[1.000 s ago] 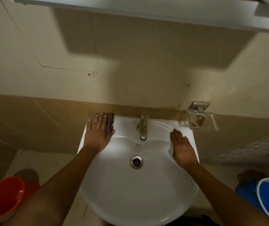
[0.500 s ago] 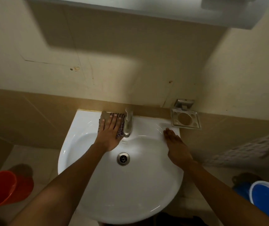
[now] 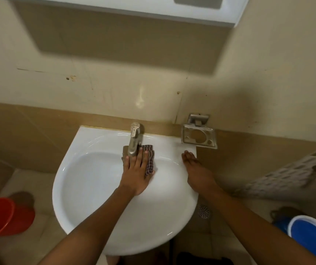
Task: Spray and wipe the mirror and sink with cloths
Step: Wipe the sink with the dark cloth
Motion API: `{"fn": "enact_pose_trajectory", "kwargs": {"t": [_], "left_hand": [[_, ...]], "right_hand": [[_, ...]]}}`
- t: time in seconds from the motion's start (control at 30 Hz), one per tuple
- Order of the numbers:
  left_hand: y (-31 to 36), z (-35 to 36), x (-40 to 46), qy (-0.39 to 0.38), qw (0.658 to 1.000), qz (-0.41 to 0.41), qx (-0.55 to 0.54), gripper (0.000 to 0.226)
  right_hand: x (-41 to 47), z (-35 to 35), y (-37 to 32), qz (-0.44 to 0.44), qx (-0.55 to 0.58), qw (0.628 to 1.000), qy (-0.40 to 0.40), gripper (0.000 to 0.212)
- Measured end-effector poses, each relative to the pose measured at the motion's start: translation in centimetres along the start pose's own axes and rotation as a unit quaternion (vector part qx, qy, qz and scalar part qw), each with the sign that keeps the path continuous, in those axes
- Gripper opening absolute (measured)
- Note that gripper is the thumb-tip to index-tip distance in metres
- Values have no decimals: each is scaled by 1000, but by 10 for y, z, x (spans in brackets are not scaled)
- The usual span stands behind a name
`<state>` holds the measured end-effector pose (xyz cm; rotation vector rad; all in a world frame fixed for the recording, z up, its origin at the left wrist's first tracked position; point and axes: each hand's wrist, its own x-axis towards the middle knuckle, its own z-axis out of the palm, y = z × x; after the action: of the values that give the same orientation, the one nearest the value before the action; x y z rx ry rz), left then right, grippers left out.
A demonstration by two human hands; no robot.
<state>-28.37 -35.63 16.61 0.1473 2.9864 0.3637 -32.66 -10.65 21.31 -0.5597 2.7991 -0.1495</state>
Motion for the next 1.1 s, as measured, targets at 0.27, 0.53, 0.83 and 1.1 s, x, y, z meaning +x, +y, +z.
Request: {"fn": "enact_pose_trajectory", "kwargs": {"t": [0.27,0.53,0.83,1.1], "left_hand": [[43,-3,54,-31,999,-26,-4,107],[75,-2,70,-43,999,7,29,96],[115,6,72,-69,990,118,44,86],[138,8,81,-89,994,58,7,77]], "right_hand": [[-3,4,11,-9,19,1000,5,82],[-8,12,15,9,41,999,25,65],[-22,26,18,85,152,984,46,62],[-37,24,19,143,231,959,78,46]]}}
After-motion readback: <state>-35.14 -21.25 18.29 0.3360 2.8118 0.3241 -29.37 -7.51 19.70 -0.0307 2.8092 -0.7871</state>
